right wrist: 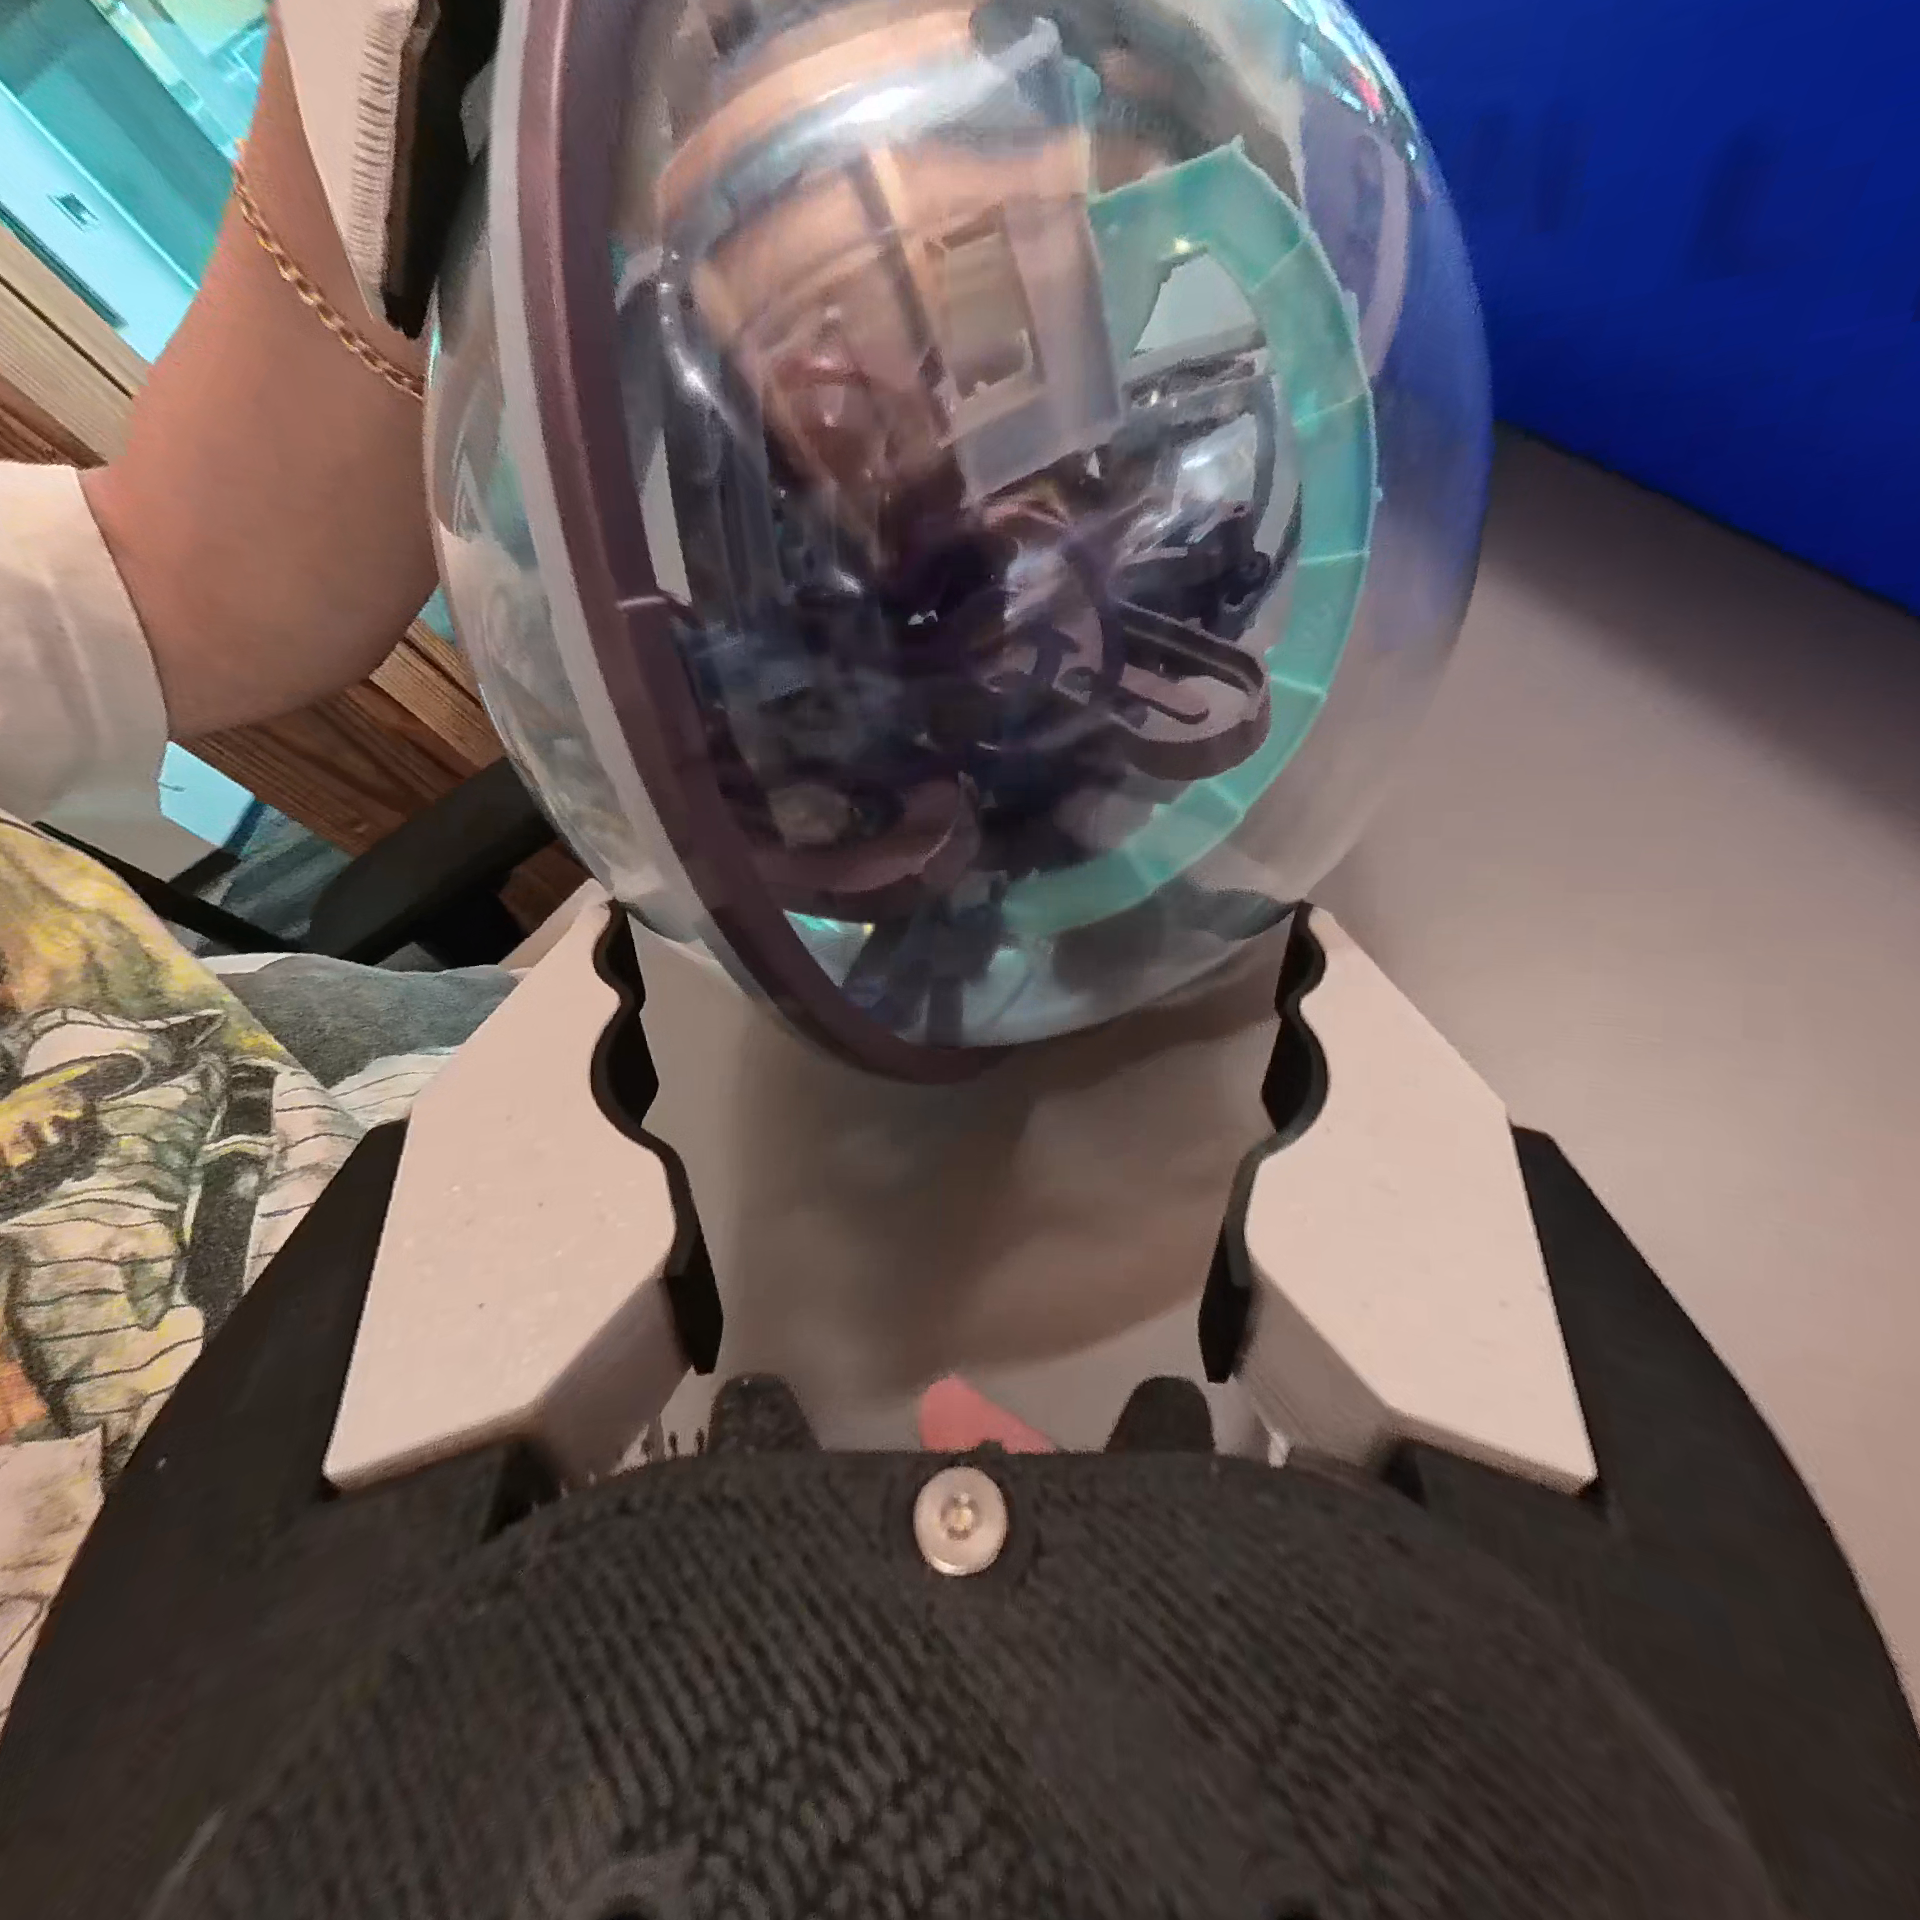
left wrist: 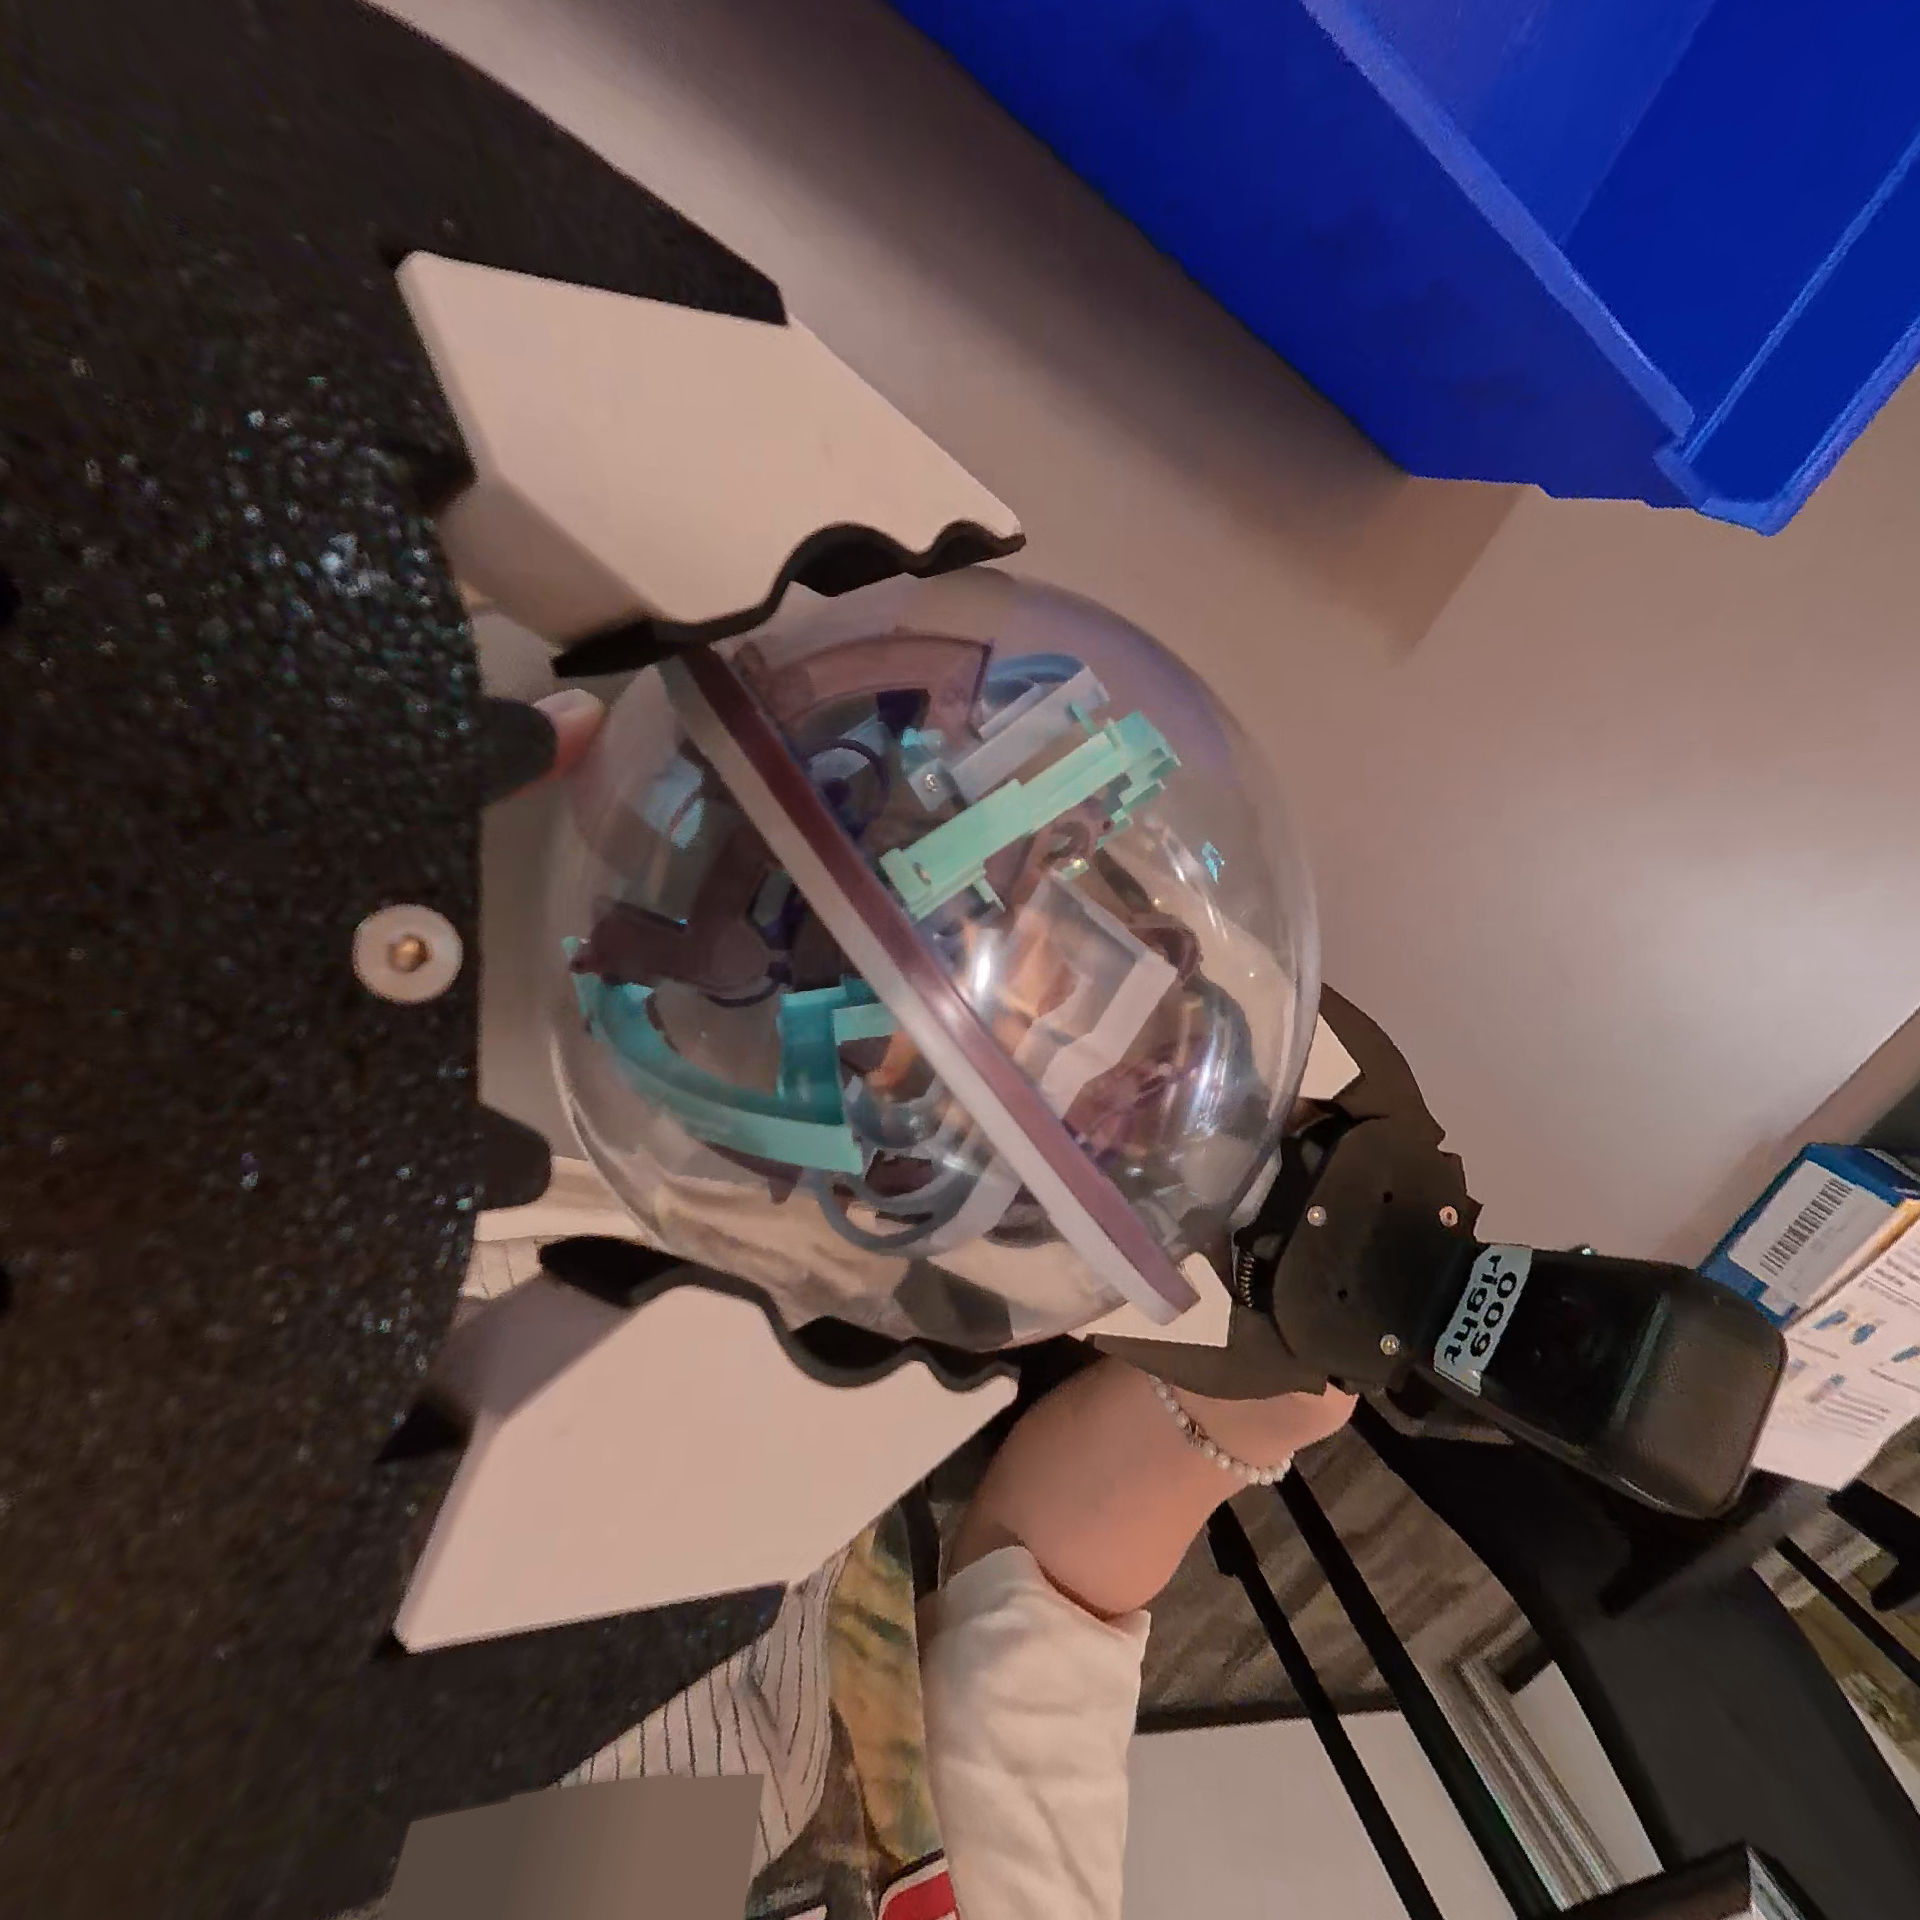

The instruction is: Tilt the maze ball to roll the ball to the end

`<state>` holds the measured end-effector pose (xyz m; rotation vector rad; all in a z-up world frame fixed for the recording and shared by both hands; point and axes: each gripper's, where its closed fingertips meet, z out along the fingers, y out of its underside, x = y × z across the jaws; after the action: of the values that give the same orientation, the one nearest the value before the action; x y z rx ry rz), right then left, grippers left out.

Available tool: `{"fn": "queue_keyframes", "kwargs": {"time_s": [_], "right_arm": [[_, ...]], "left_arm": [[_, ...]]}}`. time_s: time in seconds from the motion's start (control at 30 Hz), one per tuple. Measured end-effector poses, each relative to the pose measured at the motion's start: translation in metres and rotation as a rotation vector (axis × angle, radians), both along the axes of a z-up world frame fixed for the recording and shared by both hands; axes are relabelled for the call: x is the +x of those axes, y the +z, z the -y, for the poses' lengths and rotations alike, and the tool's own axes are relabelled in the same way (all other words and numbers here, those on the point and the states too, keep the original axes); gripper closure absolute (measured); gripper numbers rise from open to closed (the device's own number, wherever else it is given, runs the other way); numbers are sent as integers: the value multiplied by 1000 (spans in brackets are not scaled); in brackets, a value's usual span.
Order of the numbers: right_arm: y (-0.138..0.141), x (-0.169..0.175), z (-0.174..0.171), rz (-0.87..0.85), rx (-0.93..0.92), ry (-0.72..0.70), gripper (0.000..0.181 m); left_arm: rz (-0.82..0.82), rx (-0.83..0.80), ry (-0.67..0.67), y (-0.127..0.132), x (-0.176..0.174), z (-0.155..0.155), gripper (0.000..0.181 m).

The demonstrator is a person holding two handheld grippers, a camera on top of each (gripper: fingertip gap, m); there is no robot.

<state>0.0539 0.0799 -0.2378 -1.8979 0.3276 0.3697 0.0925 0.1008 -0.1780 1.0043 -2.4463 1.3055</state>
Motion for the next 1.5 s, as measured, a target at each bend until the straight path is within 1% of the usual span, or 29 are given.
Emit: {"fn": "queue_keyframes", "kwargs": {"time_s": [0.13, 0.37, 0.47, 0.53, 0.63, 0.73, 0.83, 0.93, 1.1, 1.27, 1.4, 1.5], "right_arm": [[-3, -1, 0, -37, -12, 9, 66], [-3, -1, 1, -40, -10, 4, 69], [-3, -3, 2, -114, -1, 7, 74], [-2, -2, 3, -124, 8, 4, 76], [3, 5, 4, -48, 29, -42, 74], [11, 13, 1, 82, 58, -94, 62], [11, 14, -2, 185, 34, -111, 57], [9, 13, -4, 232, 9, -121, 55], [8, 12, -1, 199, -5, -125, 60], [14, 15, 2, 238, 2, -166, 67], [17, 13, 0, 360, -34, -173, 68], [21, 13, -4, 465, -55, -172, 66]], "left_arm": [[-2, 46, 14, -1, 2, 0, 41], [-27, 80, 40, -2, 3, -1, 41], [-57, 100, 63, -3, 5, -2, 41], [-73, 103, 73, -4, 7, -2, 41], [-99, 89, 97, -4, 11, -3, 41], [-129, 62, 115, -5, 12, -3, 41], [-129, 49, 121, -5, 11, -4, 41], [-115, 49, 126, -4, 9, -4, 41], [-129, 44, 162, -5, 11, -6, 41], [-152, -8, 231, -5, 16, -12, 41], [-114, -73, 291, -3, 12, -18, 41], [-99, -135, 365, -3, 8, -25, 42]]}}
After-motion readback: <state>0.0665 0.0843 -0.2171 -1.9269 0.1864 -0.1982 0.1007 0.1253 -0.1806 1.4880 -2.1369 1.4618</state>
